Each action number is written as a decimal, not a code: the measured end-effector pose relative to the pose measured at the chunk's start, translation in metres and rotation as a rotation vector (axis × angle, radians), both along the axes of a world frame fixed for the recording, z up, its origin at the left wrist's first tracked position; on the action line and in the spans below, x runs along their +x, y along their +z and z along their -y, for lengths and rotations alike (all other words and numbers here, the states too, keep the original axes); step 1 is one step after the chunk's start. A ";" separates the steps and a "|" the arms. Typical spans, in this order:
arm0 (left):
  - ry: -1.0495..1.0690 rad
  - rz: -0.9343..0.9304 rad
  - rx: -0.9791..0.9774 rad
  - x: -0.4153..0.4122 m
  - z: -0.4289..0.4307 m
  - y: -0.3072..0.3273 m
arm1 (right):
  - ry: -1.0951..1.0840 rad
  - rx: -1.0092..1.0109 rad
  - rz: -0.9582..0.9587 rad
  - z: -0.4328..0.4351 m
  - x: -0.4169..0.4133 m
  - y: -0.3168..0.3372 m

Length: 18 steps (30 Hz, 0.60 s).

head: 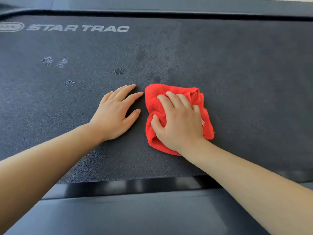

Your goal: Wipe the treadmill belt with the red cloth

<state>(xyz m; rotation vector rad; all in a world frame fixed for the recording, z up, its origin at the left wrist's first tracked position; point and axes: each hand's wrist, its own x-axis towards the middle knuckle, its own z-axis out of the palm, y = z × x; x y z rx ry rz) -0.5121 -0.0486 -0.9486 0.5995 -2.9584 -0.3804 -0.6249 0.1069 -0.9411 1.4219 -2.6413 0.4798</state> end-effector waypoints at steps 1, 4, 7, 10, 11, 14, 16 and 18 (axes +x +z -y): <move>0.006 0.010 -0.007 -0.003 0.004 0.000 | -0.004 -0.001 -0.004 0.009 -0.004 0.000; 0.018 0.036 -0.028 -0.019 0.028 -0.002 | -0.016 0.007 -0.005 0.035 -0.019 -0.001; 0.072 0.013 -0.017 -0.051 0.069 -0.001 | -0.072 -0.008 0.012 0.058 -0.033 0.000; 0.123 -0.019 -0.020 -0.082 0.108 -0.005 | -0.136 -0.068 0.010 0.069 -0.037 -0.005; 0.122 -0.021 -0.026 -0.087 0.116 -0.010 | -0.149 -0.090 0.001 0.070 -0.037 -0.006; 0.113 -0.040 -0.048 -0.089 0.124 -0.020 | -0.168 -0.102 -0.021 0.072 -0.037 -0.007; 0.104 -0.065 -0.041 -0.088 0.123 -0.021 | -0.180 -0.073 -0.017 0.073 -0.036 -0.005; 0.106 -0.073 -0.036 -0.088 0.122 -0.019 | -0.194 -0.057 -0.012 0.074 -0.034 -0.003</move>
